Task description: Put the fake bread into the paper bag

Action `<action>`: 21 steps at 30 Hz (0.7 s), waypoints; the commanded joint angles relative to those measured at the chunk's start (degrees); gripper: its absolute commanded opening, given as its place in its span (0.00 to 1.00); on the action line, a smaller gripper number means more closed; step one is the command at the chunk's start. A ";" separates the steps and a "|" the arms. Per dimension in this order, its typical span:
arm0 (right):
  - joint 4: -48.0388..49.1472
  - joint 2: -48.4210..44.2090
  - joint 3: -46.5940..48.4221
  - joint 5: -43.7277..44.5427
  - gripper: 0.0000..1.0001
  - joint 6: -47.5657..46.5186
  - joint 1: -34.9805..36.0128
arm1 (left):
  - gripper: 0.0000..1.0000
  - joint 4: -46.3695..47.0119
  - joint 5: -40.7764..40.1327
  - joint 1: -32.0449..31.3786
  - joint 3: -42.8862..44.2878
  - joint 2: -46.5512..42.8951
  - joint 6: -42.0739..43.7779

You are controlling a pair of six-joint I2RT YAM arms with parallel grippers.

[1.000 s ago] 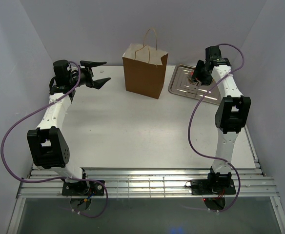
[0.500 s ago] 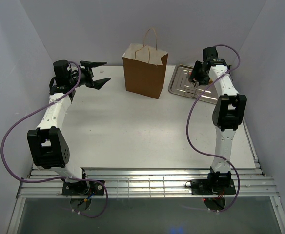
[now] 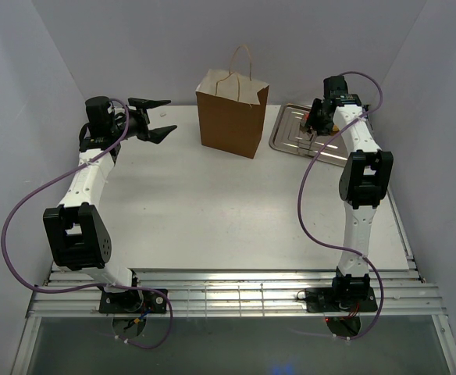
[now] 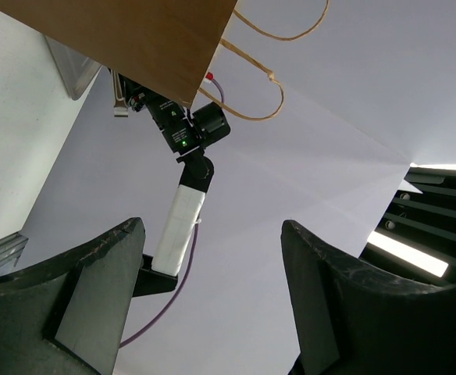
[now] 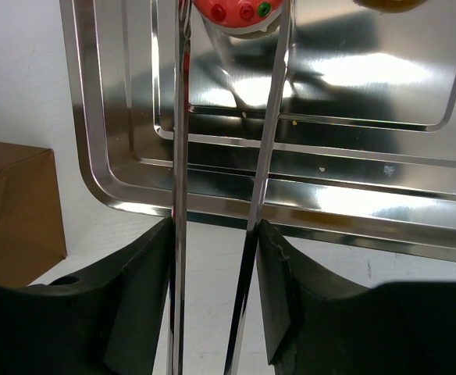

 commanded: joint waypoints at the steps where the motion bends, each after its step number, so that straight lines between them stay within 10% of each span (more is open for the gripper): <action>1: 1.22 -1.07 2.92 -0.05 0.43 -0.96 0.23 | 0.81 -0.56 -0.60 0.03 2.29 -1.31 0.79; 21: 1.66 -15.92 -4.55 -0.13 0.33 -2.01 0.23 | 0.81 3.66 0.19 -0.14 -0.09 -2.01 -1.85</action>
